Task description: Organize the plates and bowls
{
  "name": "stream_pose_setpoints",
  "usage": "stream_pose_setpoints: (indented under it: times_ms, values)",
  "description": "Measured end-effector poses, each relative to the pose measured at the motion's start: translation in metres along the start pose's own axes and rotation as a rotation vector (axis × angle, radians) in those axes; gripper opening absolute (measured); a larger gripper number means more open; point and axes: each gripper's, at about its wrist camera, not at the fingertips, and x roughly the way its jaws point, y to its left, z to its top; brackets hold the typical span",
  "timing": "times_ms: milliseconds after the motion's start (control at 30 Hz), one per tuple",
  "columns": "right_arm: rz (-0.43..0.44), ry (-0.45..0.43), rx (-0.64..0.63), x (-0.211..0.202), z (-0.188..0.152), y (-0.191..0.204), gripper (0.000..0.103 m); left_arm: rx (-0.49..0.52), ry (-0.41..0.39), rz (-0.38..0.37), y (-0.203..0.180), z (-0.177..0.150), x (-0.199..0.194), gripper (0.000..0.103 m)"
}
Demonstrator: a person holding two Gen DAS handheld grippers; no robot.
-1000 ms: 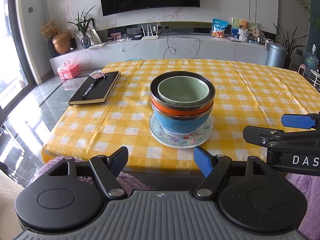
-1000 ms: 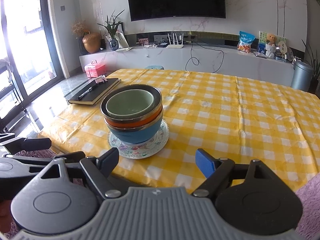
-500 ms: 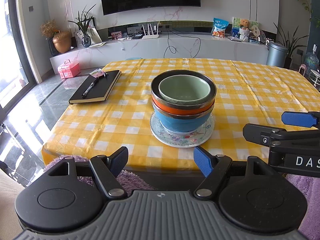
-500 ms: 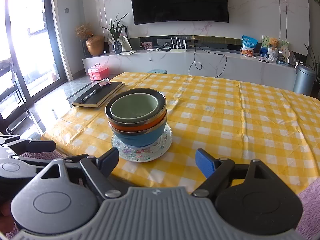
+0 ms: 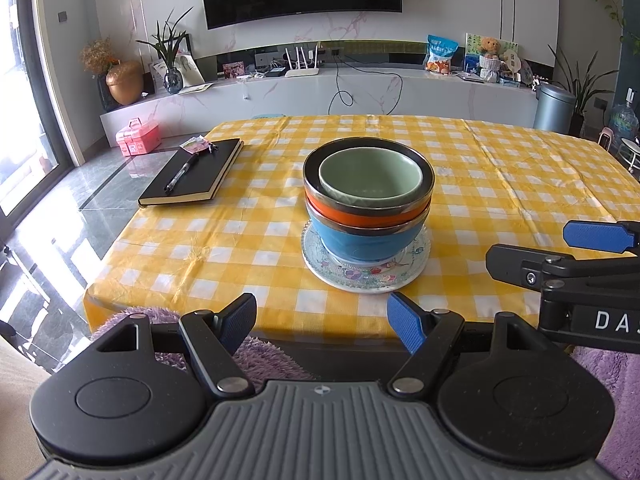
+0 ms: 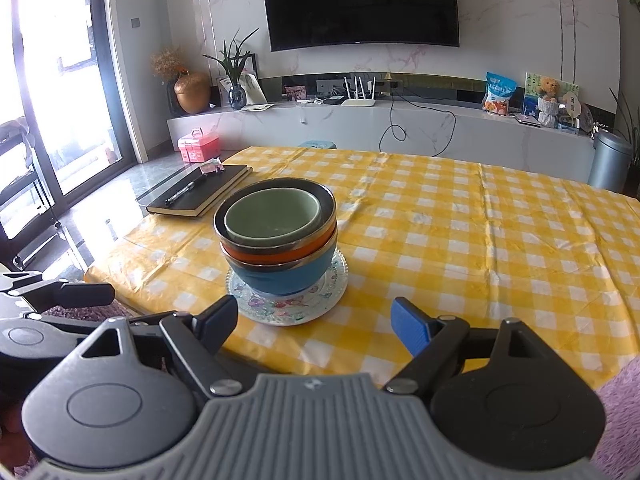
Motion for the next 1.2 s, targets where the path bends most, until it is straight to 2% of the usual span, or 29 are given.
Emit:
stream_pose_setpoints:
  times_ms: [1200]
  values:
    - [0.006, 0.004, 0.003, 0.0028, -0.0006, 0.0015, 0.083, 0.004, -0.007, 0.008, 0.0034, -0.0040, -0.0013, 0.087]
